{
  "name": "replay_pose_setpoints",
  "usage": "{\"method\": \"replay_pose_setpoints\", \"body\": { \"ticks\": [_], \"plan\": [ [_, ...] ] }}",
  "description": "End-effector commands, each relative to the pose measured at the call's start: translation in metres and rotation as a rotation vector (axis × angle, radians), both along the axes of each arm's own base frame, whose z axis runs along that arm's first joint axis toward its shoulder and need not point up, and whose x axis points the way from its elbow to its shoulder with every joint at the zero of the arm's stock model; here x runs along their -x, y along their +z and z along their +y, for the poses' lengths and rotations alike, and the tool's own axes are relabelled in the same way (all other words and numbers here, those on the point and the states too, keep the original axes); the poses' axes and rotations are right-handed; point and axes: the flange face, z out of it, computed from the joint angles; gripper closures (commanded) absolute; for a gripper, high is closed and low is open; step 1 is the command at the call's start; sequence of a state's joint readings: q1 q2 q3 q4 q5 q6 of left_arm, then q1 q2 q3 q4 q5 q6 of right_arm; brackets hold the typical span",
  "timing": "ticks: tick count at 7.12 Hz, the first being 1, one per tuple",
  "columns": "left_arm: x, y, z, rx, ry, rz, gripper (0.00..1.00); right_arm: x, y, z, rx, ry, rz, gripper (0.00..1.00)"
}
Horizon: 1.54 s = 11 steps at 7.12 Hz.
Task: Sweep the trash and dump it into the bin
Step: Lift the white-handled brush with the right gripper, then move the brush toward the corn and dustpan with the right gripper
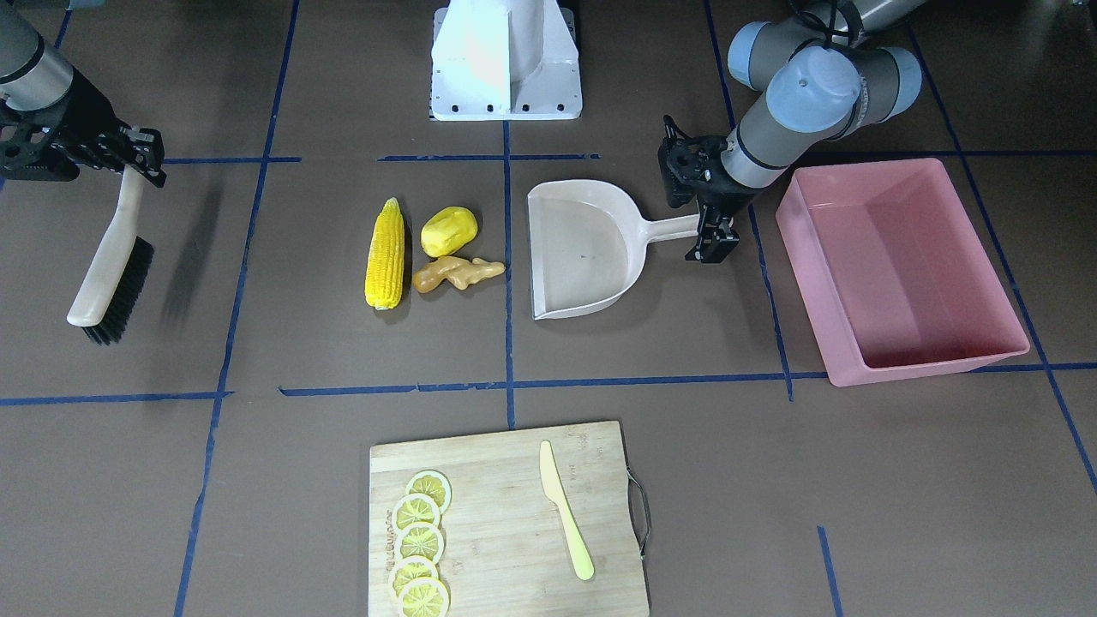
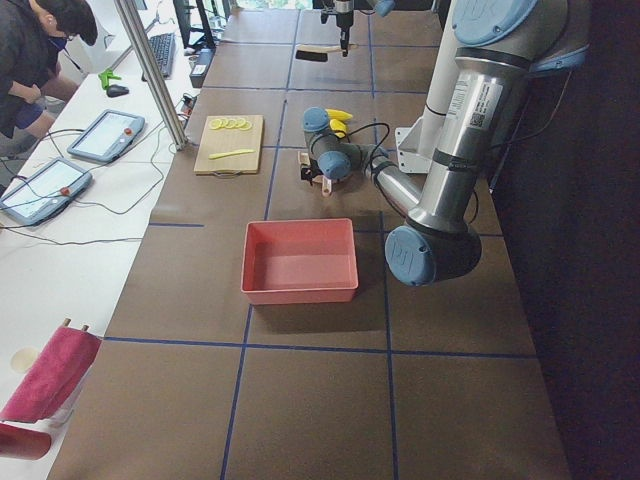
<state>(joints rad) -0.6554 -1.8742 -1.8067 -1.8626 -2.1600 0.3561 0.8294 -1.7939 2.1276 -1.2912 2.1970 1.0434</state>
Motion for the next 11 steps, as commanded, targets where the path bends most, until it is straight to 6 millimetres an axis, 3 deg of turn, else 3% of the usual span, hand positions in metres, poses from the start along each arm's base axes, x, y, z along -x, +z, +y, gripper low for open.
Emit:
{"method": "replay_pose_setpoints", "body": {
  "ticks": [1,4,8,9,11],
  "plan": [
    [-0.010,0.008,0.008,0.008,0.021,-0.014,0.03,0.004,-0.008,-0.004,-0.011,0.001,-0.012,1.00],
    [-0.014,0.020,0.018,0.014,0.035,-0.033,0.31,0.007,-0.013,-0.007,-0.020,0.001,-0.020,1.00],
    [-0.009,0.009,0.017,0.003,0.030,-0.016,0.94,0.009,-0.015,-0.008,-0.022,0.000,-0.024,1.00],
    [-0.004,0.007,0.013,0.005,0.019,-0.016,1.00,0.013,-0.016,-0.006,-0.022,-0.010,-0.023,1.00],
    [0.011,-0.009,0.018,0.056,0.014,-0.092,1.00,0.055,-0.072,-0.031,0.026,-0.037,0.023,1.00]
  ]
}}
